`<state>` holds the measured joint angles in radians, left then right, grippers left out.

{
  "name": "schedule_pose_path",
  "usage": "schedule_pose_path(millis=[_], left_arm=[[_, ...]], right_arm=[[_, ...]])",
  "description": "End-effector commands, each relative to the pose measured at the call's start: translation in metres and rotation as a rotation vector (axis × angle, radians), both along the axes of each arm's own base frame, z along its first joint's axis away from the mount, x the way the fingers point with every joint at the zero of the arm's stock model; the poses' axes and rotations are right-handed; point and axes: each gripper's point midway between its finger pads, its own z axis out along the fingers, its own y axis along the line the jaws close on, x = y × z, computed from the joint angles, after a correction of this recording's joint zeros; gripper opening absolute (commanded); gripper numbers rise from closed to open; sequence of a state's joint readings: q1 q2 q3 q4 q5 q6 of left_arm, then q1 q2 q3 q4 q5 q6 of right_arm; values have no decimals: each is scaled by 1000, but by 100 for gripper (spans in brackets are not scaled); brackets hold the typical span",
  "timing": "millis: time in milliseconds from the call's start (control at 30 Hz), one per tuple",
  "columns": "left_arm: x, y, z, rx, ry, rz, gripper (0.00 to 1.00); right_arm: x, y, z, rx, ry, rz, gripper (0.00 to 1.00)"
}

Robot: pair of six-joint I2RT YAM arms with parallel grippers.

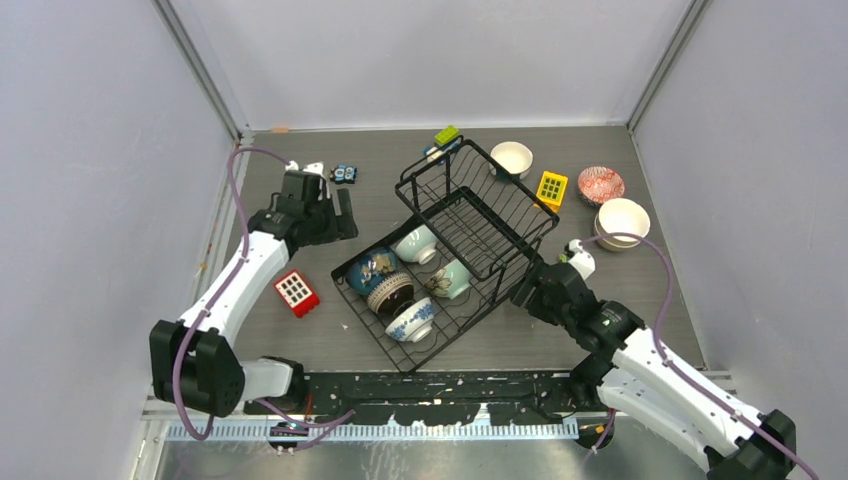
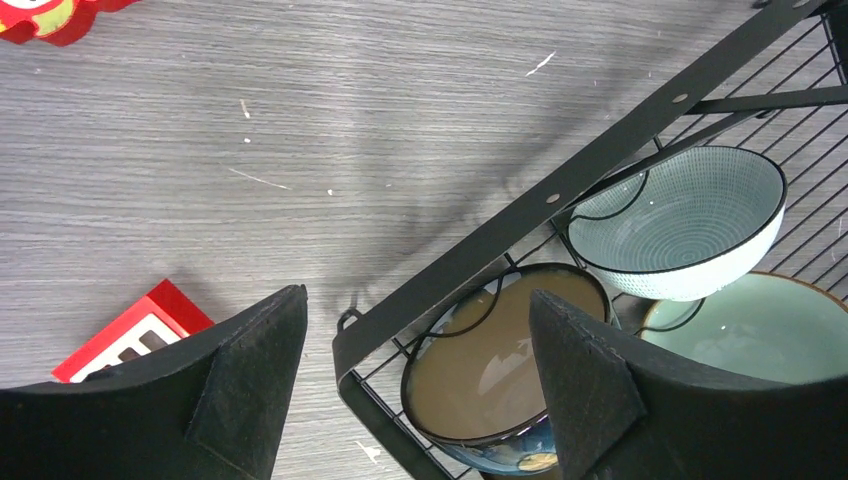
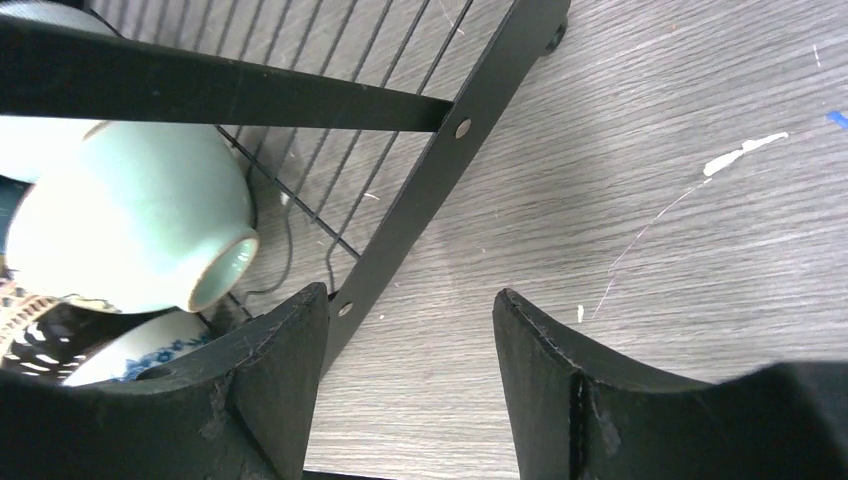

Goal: Unload the bowls from the dish rack
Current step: Adjust the dish rack at the center of the board.

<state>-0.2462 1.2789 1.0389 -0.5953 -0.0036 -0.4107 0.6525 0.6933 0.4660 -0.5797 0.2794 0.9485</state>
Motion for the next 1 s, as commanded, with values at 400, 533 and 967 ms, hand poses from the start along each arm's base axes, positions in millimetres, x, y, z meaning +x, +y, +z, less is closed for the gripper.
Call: schedule_pose_path(millis=[400,533,967], left_arm=[[-19,19,28,-39,-124,135,82],[-26,21,32,-38,-136,136,82],[-30,20,35,-50,-141,131,82]], right_arm=[[24,29,-13,163,103,-185,56],[27,32,-20,138,125,-180,41],[45,46,8,160,75,-150,7]])
